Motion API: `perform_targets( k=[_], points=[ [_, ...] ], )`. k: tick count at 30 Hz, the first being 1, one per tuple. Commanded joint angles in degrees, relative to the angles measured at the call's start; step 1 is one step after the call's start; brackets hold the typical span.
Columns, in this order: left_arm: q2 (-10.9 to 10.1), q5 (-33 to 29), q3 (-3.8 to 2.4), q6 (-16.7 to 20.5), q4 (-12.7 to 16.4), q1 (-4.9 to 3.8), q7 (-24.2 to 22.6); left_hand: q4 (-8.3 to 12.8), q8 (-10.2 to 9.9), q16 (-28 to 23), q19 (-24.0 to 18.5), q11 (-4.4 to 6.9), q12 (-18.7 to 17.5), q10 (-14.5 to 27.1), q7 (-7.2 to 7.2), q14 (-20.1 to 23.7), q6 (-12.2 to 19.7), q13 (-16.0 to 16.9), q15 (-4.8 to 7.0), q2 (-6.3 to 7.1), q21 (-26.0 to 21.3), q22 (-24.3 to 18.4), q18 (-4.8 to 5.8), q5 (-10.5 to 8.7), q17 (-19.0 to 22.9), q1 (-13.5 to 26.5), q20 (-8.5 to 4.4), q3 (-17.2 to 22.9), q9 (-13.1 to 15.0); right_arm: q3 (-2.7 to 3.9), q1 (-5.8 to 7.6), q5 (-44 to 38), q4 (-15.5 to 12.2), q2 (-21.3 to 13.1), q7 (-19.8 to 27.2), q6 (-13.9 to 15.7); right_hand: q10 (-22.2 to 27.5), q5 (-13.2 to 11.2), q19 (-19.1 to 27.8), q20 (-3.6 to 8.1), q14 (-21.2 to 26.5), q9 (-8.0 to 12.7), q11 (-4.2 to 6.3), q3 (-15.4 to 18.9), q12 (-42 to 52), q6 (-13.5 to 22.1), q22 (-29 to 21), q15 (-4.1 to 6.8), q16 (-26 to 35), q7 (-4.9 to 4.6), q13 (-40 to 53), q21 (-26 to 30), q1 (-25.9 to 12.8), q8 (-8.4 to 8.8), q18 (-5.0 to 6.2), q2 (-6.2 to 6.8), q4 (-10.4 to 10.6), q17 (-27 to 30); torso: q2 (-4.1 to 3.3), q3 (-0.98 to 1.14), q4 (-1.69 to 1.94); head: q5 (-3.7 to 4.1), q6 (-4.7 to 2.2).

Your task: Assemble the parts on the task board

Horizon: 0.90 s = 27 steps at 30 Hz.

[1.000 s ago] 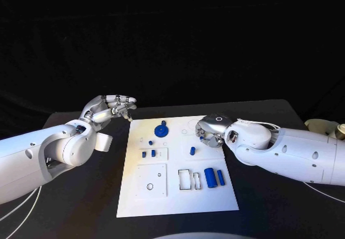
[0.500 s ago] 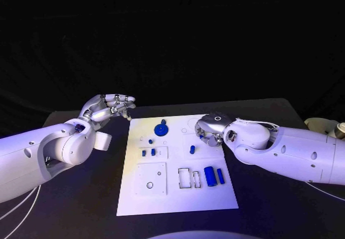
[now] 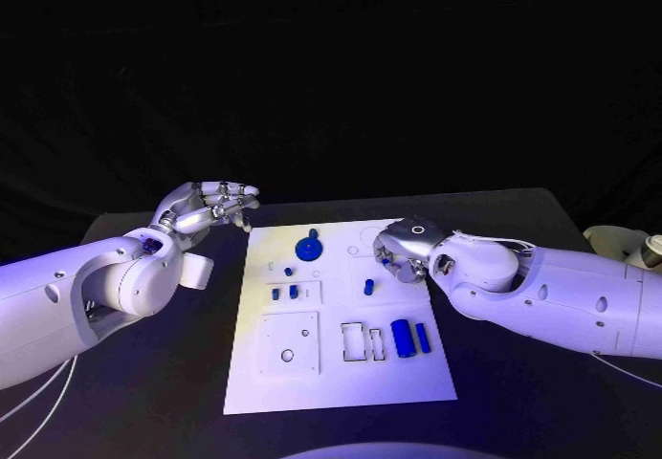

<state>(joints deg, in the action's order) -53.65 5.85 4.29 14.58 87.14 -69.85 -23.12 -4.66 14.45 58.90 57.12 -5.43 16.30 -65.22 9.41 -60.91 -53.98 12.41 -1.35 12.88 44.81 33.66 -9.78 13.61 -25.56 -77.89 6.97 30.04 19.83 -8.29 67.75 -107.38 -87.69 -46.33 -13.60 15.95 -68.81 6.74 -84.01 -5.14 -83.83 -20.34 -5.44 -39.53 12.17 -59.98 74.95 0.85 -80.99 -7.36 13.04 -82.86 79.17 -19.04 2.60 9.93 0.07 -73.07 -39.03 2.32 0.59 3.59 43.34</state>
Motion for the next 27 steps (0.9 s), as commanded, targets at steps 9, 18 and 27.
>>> perform_targets(
  k=[9, 18, 27],
  points=[
    [0.19, -0.32, -0.05, -0.32, -0.38, -0.04, 0.65, 0.20, -0.16, -0.36, 0.28, -0.24, 0.12, 0.59, 0.49, 0.16, 0.30, 0.01, -0.29, 0.06, -0.32, -0.13, -0.67, 0.21, 0.15, -0.56, 0.04, -0.20, -0.12, 0.23, 0.05, -0.57, -2.28, -1.63, -0.70, 5.86, -2.84, -0.92, -2.44, 0.40, -2.86, -0.43, 2.47, -0.29, -0.51, -0.37, 11.53, 0.46, -0.14, 0.11, 0.18, -0.37, -0.41, -0.47, -0.95, -0.38, -0.31, 0.24, 0.14, -0.05, -0.08, -0.20, -0.37],
    [0.56, -0.33, -0.04, -0.71, -1.06, -0.04, 1.03, 0.19, -0.38, -0.44, 0.28, -0.41, 0.03, 0.91, 0.68, 0.24, 0.59, -0.04, -0.41, 0.07, -0.47, -0.20, -0.64, 0.24, 0.27, -0.54, 0.11, -0.34, -0.23, 0.80, 0.40, 1.53, -7.63, -3.47, 0.12, 8.97, -2.89, -0.81, -2.59, 0.41, -2.86, -0.53, 2.51, -0.21, -0.65, -0.37, 11.69, 0.49, -0.14, 0.13, 0.21, -0.66, -0.56, -0.50, -1.02, -0.19, -0.52, 0.24, 0.09, 0.02, -0.07, -1.02, -0.68],
    [1.59, -0.34, -0.04, -1.00, -2.24, -0.02, 1.06, 0.19, -0.42, -0.46, 0.28, -0.44, 0.01, 0.98, 0.72, 0.26, 0.66, -0.05, -0.44, 0.08, -0.50, -0.22, -0.64, 0.25, 0.29, -0.54, 0.13, -0.37, -0.25, 0.93, 0.04, 2.60, -12.77, -1.61, 1.17, 10.74, -2.93, -0.53, -2.55, 0.43, -2.84, -0.59, 2.51, -0.23, -0.76, -0.35, 11.67, 0.51, -0.09, 0.12, 0.23, -0.59, -0.60, -0.50, -1.00, -0.13, -0.70, 0.38, 0.10, 0.02, 0.00, -4.08, -0.28]
  ],
)
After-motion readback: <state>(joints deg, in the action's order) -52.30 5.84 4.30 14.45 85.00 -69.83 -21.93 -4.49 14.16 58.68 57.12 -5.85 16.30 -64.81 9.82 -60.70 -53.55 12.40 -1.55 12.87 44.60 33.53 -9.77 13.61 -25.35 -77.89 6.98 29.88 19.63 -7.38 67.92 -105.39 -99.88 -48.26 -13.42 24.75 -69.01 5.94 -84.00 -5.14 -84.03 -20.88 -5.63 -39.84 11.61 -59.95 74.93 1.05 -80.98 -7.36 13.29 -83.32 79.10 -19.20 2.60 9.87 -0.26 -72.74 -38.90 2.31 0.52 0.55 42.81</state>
